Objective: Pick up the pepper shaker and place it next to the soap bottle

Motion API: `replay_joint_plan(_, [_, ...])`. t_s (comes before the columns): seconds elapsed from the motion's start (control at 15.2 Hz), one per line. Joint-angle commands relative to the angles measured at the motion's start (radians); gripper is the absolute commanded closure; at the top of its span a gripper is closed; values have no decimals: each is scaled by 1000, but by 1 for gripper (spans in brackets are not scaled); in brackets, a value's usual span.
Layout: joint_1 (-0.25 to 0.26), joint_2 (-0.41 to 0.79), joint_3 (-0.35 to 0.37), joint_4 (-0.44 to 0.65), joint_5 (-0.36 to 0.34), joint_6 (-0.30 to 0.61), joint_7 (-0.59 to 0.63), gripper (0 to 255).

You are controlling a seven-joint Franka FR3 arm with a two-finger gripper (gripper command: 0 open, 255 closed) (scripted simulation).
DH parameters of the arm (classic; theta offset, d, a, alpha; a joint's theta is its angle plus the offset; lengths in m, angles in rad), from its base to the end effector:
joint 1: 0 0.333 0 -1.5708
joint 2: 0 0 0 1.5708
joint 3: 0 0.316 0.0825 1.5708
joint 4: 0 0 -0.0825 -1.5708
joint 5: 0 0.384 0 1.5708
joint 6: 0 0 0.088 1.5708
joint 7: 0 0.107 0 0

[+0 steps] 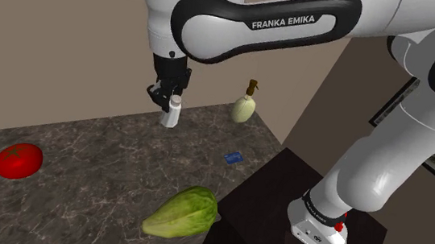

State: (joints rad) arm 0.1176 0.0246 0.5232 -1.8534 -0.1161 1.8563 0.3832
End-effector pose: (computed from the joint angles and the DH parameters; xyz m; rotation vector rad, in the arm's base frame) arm 0.4608 0.3297 0.5027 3.0139 0.4421 0.0496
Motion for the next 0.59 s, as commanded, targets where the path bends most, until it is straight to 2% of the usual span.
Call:
replay_joint_plan(0.0, [1,-1,1,27,2,-29,-2,255])
replay_joint_plan(0.4, [2,-4,2,102,5,-105,-10,255])
replay_joint_plan(0.53, [-24,-74,-23,27,39,-86,-66,255])
